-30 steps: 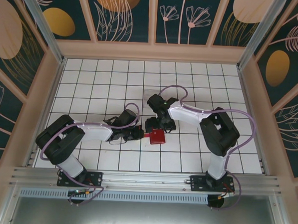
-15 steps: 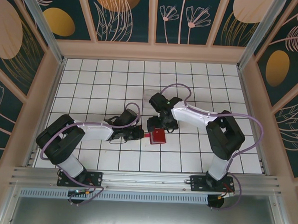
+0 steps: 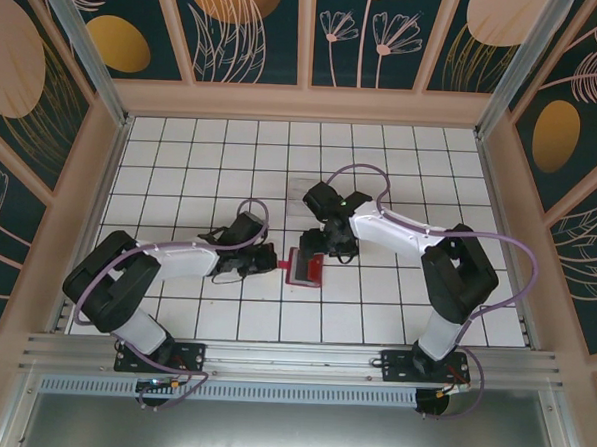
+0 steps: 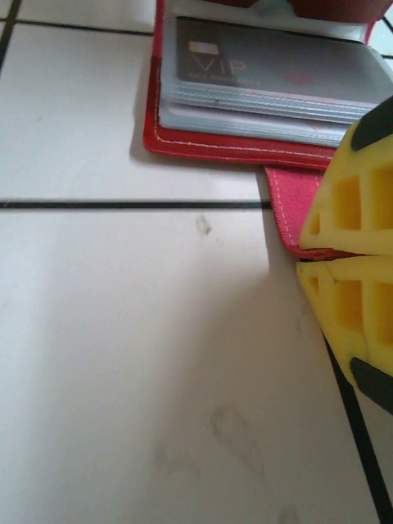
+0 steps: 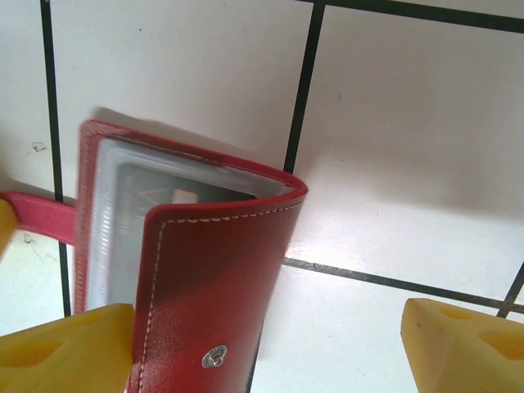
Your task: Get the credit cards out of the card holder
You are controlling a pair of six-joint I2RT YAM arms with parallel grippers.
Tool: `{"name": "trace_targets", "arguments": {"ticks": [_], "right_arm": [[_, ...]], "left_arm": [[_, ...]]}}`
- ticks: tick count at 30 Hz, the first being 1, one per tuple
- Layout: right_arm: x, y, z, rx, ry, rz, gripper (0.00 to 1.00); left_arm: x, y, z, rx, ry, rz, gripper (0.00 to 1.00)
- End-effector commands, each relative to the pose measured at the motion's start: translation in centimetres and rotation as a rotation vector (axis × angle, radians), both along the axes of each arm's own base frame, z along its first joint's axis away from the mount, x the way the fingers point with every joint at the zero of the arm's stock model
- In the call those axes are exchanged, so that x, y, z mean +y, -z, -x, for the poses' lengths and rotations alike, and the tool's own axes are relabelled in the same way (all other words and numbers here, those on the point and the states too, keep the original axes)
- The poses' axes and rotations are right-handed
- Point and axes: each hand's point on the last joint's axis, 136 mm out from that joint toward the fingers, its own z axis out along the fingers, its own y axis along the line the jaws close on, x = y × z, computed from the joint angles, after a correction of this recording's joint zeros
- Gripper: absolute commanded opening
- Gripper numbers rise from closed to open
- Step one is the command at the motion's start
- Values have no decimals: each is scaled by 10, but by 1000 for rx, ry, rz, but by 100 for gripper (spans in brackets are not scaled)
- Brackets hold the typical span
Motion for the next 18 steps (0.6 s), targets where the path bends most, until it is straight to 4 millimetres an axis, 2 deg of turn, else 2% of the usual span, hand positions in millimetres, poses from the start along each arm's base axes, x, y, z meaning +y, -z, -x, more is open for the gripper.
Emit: {"name": "trace_targets", "arguments": {"ticks": [1,11,18], "right_arm": [[-14,-3,1,-4,16,35,79],[-6,3,-2,2,3,-18,59],[-12,16,-3,15,12,-16,58]], "left_arm": [[30,7,4,12,-36,-96,0],[45,5,3,19,-64,-138,0],[59,7,1,17,-84,-228,0]]}}
